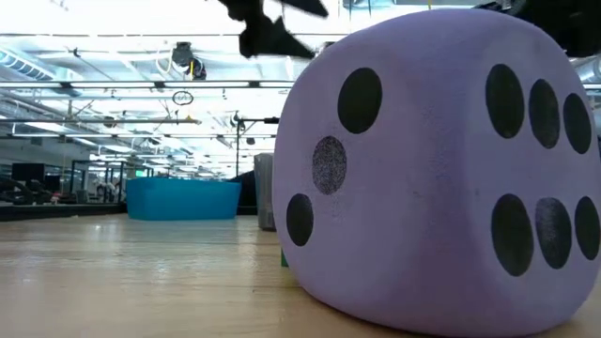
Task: Pick & Place Toys
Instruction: Adjust the purple dice
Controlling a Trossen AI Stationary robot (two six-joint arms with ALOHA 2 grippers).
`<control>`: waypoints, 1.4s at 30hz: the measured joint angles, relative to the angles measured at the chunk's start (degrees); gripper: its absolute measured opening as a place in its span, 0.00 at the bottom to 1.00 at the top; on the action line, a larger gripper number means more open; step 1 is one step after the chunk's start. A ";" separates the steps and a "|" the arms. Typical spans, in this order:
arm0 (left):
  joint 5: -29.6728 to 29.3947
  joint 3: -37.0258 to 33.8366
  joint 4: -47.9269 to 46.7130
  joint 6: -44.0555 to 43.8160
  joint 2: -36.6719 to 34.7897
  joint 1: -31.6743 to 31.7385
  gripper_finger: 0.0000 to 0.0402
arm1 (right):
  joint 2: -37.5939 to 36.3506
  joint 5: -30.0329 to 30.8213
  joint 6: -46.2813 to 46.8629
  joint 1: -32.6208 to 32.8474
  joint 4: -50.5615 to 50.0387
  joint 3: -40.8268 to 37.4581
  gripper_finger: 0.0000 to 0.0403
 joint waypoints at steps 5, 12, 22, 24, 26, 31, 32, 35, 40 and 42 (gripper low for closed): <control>-10.04 -10.41 15.93 0.28 -3.42 -6.45 0.91 | 3.26 -19.25 9.32 0.57 3.34 0.00 0.72; -14.88 -21.94 29.45 -4.40 -5.34 -8.92 0.91 | 21.22 -32.98 13.99 2.00 7.26 11.75 0.72; -13.09 -23.08 30.32 -5.49 -5.34 -8.58 0.91 | 40.18 -42.00 9.12 1.53 0.10 28.88 0.55; -12.91 -23.08 30.31 -5.49 -5.34 -8.58 0.91 | 41.41 -41.99 8.84 1.05 0.14 29.46 0.44; -12.91 -23.07 30.10 -5.49 -5.34 -8.58 0.91 | 42.38 -41.99 8.40 0.38 0.27 29.49 0.32; -12.93 -23.08 30.00 -5.47 -5.34 -8.58 0.91 | 43.29 -42.19 7.60 -1.83 -2.27 29.57 0.05; -12.93 -23.08 29.96 -5.47 -5.34 -8.58 0.91 | 43.07 -42.03 7.25 -2.27 -3.62 29.57 0.02; -12.93 -23.07 29.85 -4.99 -5.34 -8.58 0.91 | 42.20 -39.91 8.26 -3.23 -7.30 29.57 0.04; -12.95 -23.08 28.33 -4.95 -5.32 -8.58 0.91 | 38.42 -29.63 9.75 -3.79 -15.24 29.55 0.05; -12.95 -23.08 28.17 -4.99 -5.32 -8.58 0.91 | 36.70 -25.50 10.52 -3.73 -18.90 29.48 0.03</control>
